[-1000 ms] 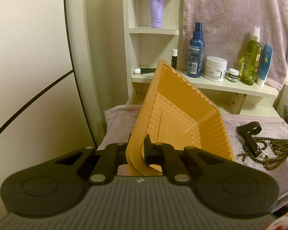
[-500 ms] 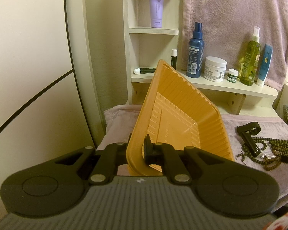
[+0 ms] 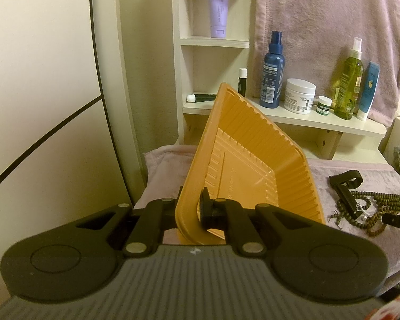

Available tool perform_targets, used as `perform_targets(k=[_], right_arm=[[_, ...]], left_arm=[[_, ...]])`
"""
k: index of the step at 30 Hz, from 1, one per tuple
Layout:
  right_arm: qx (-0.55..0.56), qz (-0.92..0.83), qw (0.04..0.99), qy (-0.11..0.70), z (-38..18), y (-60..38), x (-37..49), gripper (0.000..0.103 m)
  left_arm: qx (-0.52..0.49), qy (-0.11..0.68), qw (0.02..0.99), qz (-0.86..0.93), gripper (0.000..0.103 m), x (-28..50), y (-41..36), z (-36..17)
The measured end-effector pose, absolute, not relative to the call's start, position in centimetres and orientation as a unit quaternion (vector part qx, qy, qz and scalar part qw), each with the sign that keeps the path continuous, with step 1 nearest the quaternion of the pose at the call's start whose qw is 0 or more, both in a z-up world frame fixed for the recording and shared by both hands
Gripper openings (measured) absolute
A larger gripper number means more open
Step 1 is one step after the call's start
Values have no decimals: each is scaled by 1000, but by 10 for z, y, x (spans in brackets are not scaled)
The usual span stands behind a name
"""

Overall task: Organize jewelry
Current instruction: 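Move the right gripper to the bead strands and grasp a dark strand, then lift the dark bead strand up off the pile with the right gripper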

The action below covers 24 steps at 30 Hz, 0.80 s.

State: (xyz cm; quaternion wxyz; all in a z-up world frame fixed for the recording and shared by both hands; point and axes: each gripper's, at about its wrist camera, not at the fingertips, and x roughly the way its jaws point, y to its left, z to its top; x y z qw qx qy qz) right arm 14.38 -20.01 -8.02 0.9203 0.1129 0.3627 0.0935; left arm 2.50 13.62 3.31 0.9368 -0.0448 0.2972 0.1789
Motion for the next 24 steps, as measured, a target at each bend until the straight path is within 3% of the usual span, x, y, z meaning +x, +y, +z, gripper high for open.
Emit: perform_targets(k=[2,5,7,24], right_arm=[[108,89,922,361,-81,-198,144,27],[90,84,922,366,-79,-194,144,9],[86,86,920,373,-77,-193,142,6],[5,66,932,357,-84,-190,121,6]], left_arm=[[-44,297,937,178,7,25,136,33],[-46,297,937,177,7,25,137,33],[-46,297,937,178,7,26,136,33],[-47,296,937,178,7,25,134,34]])
